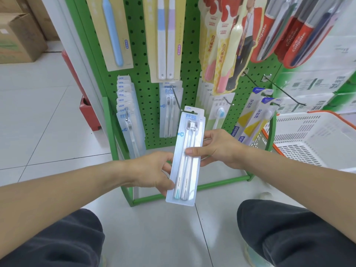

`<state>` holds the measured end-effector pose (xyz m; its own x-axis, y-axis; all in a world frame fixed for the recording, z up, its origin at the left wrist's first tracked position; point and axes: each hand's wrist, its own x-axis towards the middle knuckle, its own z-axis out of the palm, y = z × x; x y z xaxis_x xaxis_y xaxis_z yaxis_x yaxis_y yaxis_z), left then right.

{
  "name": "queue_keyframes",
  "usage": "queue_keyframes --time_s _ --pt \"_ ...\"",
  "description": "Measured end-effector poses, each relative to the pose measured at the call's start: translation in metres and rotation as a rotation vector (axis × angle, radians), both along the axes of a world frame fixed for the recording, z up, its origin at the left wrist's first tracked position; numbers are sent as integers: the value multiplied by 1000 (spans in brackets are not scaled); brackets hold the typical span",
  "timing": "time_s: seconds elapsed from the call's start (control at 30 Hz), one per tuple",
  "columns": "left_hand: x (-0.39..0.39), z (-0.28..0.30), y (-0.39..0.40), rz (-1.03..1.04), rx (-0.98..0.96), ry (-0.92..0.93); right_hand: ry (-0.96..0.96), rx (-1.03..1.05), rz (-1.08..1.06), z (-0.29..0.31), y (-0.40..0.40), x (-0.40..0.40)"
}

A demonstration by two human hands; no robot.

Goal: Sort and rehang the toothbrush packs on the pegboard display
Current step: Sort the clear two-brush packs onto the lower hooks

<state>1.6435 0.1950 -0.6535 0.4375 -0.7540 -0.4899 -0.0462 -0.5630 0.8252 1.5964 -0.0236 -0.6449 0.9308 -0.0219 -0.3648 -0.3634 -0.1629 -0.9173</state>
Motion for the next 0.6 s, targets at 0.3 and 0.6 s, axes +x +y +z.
queue_keyframes --time_s 0.3,0.6 --pt "-5 10 -6 244 -168 -5 -42 -68 174 0 13 -5" --pt "-7 6 -10 189 -166 -268 -146 -129 -88 8 24 -2"
